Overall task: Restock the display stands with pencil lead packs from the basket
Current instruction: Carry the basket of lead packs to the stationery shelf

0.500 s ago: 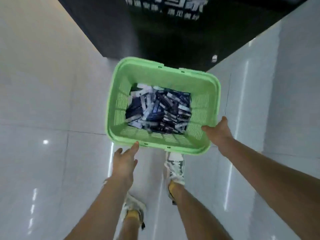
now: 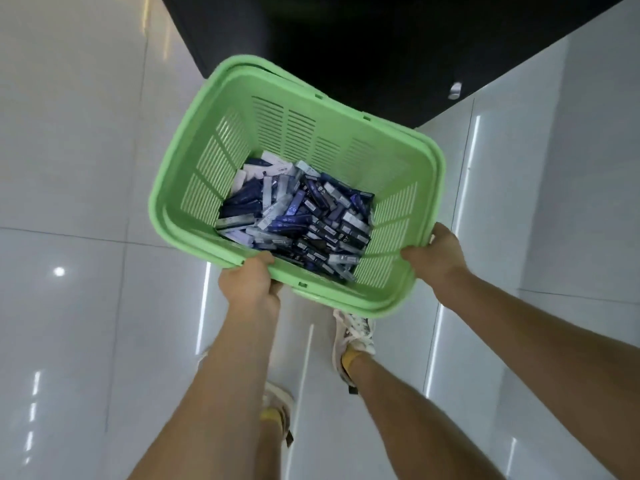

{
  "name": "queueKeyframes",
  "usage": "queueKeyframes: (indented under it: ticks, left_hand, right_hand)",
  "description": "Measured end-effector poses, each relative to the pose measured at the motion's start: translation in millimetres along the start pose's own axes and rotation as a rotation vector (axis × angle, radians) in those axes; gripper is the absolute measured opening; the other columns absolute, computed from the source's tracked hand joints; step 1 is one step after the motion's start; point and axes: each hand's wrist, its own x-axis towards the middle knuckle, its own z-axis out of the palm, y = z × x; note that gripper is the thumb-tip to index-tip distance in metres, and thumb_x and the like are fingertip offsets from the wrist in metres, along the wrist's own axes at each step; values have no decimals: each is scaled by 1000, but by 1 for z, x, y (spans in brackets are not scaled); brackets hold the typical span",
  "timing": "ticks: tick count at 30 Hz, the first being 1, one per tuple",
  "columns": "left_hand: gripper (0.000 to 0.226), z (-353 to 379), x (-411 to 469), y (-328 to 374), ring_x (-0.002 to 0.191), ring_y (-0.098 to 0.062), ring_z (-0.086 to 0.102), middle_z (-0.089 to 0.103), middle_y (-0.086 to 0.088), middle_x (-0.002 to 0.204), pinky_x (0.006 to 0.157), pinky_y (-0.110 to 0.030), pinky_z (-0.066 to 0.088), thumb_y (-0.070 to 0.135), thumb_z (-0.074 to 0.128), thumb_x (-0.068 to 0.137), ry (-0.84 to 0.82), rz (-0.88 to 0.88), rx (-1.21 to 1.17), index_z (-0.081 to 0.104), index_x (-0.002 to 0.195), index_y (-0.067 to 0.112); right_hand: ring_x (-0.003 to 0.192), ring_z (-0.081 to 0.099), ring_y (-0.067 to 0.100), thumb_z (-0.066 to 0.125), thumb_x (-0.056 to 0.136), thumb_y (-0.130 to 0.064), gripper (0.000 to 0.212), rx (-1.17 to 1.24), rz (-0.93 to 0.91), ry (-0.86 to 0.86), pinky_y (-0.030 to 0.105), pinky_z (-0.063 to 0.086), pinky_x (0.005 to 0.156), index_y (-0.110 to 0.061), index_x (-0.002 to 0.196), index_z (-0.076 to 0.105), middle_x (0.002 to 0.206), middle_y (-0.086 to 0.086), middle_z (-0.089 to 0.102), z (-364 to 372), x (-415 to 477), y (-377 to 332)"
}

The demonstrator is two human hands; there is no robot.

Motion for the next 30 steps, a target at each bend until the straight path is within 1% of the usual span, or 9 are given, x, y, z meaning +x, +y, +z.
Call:
queueKeyframes:
  ticks: [3, 6, 10, 13, 16, 20, 23, 26, 30]
  left_hand:
    - [24, -60, -30, 36, 66, -25, 65, 64, -11, 86, 46, -30, 55, -14, 60, 77, 35, 68, 45, 60, 98, -3]
    - [22, -139, -68, 83, 57, -21, 68, 68, -6, 76, 53, -33, 56, -16, 60, 77, 5, 177, 100, 60, 85, 5]
    - [23, -242, -116, 177, 63, -27, 71, 73, -7, 74, 56, -35, 57, -14, 62, 75, -62, 341, 247, 64, 88, 4]
    - [20, -301, -153, 247, 62, -25, 71, 73, -4, 72, 50, -35, 57, -9, 66, 75, -58, 446, 362, 65, 87, 5]
    - [25, -343, -184, 304, 65, -16, 71, 72, -1, 88, 49, -28, 54, 0, 67, 81, 23, 528, 331, 59, 101, 14]
    - [60, -368, -222, 347, 75, -18, 71, 68, 4, 97, 62, -34, 56, 4, 67, 84, 55, 625, 373, 40, 133, 26]
    - [51, -365, -244, 378, 86, -20, 68, 67, -1, 108, 78, -42, 56, 9, 71, 82, 58, 642, 488, 46, 126, 20]
    - [52, -348, -259, 426, 86, -24, 68, 68, -2, 107, 79, -46, 57, 8, 75, 79, 58, 602, 477, 50, 125, 17]
    - [46, -317, -267, 498, 80, -22, 71, 70, -3, 101, 63, -36, 58, -2, 69, 80, 2, 553, 429, 56, 120, 17]
  right_hand:
    - [103, 60, 30, 68, 81, -9, 66, -144, -130, 4, 37, 54, 77, -10, 139, 36, 127, 13, 55, 1, -38, -39]
    - [134, 38, 34, 76, 74, -15, 101, -584, -530, 35, 47, 43, 100, -26, 152, 11, 156, 11, 26, 4, -86, -96]
    - [100, 63, 24, 79, 78, -22, 76, -644, -636, -338, 28, 47, 82, -26, 143, 40, 126, 5, 61, 33, -166, -181]
    - [68, 62, 3, 76, 81, -9, 35, -398, -563, -414, 17, 47, 56, -24, 107, 58, 95, 1, 69, 52, -240, -219]
    - [57, 60, -3, 74, 78, 2, 37, -237, -590, -409, 11, 44, 46, -24, 100, 60, 80, -6, 67, 64, -304, -256]
    - [58, 64, 5, 69, 76, 6, 48, -155, -627, -424, 14, 46, 43, -30, 108, 62, 80, -9, 68, 66, -365, -328]
    - [67, 65, 10, 68, 78, 4, 48, -146, -643, -411, 16, 50, 48, -26, 116, 64, 82, -9, 68, 57, -390, -387]
    - [79, 68, 20, 68, 81, 2, 50, -162, -670, -403, 34, 58, 68, -23, 124, 62, 84, -10, 67, 46, -404, -450]
    - [54, 57, 15, 65, 82, 1, 57, -221, -749, -370, 25, 45, 45, -23, 133, 56, 76, -6, 63, 37, -408, -539]
